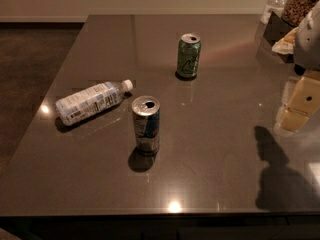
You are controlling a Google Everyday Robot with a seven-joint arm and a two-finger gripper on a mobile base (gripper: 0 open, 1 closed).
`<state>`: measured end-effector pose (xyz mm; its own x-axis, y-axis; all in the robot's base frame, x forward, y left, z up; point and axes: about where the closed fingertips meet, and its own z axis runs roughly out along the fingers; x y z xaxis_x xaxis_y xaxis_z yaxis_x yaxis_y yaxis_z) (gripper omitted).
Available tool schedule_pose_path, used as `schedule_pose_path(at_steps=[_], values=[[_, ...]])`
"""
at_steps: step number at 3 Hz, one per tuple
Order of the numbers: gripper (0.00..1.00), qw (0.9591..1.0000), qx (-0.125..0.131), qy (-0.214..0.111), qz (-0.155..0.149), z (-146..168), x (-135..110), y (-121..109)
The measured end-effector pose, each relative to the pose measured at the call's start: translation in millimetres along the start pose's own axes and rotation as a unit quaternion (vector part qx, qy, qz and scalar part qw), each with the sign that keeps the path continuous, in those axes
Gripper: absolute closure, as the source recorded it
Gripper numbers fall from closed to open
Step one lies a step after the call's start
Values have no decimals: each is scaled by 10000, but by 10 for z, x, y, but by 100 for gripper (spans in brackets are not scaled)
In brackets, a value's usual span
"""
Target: Move redbull can near green can
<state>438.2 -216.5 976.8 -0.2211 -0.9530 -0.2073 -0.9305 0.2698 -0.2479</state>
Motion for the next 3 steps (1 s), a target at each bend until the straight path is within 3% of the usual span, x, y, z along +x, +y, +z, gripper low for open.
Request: schedule_pose_path(at_steps=[1, 2, 3], values=[[0, 10000, 1, 0, 0, 0, 0, 0], [0, 9995, -56, -311, 3, 47, -135, 19], [0, 9958, -150, -898, -89, 159, -437, 109]])
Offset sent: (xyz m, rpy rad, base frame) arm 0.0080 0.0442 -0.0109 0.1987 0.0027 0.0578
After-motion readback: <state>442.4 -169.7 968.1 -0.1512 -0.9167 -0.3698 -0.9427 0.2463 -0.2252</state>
